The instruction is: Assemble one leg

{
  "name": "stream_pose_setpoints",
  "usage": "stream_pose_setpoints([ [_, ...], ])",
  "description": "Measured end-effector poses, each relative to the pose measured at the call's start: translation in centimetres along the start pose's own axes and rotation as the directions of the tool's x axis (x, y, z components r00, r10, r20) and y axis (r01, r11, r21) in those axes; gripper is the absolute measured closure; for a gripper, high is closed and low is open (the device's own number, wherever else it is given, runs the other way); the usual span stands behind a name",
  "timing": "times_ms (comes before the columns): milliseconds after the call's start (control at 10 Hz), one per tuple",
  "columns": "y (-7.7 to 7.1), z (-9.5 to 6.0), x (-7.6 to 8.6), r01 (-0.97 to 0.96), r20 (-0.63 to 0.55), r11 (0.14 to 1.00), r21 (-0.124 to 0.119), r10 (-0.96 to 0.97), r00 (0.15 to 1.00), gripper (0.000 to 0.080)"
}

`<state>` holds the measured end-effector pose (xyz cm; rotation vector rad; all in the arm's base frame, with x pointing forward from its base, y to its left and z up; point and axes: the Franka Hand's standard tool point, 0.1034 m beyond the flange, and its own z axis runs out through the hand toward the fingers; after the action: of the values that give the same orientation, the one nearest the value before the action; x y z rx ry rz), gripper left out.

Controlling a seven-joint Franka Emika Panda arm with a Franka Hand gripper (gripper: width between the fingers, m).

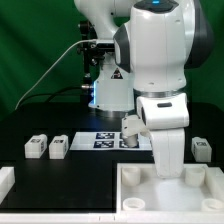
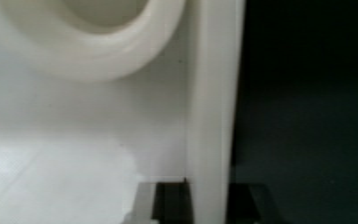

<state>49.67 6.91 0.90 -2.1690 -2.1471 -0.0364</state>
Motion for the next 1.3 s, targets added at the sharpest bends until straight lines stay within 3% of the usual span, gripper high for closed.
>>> stream_pose_setpoints([
  [200, -0.01, -0.02, 0.00, -0.002, 0.000, 1.000, 0.000, 0.002, 1.000, 0.0739],
  [300, -0.04, 0.04, -0.04, -0.002, 0.000, 1.000, 0.001, 0.002, 1.000, 0.0659],
  [400, -0.05, 0.05, -0.07, -0.003, 0.000, 1.000, 0.001, 0.003, 1.000, 0.0504],
  [500, -0.05, 0.07, -0.09, -0.003, 0.000, 1.000, 0.001, 0.003, 1.000, 0.0504],
  [600, -0.06, 0.08, -0.10, -0.004, 0.000, 1.000, 0.002, 0.004, 1.000, 0.0308],
  [700, -0.06, 0.09, -0.12, -0.004, 0.000, 1.000, 0.002, 0.004, 1.000, 0.0308],
  [800, -0.07, 0.10, -0.13, -0.004, 0.000, 1.000, 0.002, 0.004, 1.000, 0.0187],
  [1300, -0.08, 0.13, -0.21, -0.006, 0.000, 1.000, 0.003, 0.006, 1.000, 0.0150],
])
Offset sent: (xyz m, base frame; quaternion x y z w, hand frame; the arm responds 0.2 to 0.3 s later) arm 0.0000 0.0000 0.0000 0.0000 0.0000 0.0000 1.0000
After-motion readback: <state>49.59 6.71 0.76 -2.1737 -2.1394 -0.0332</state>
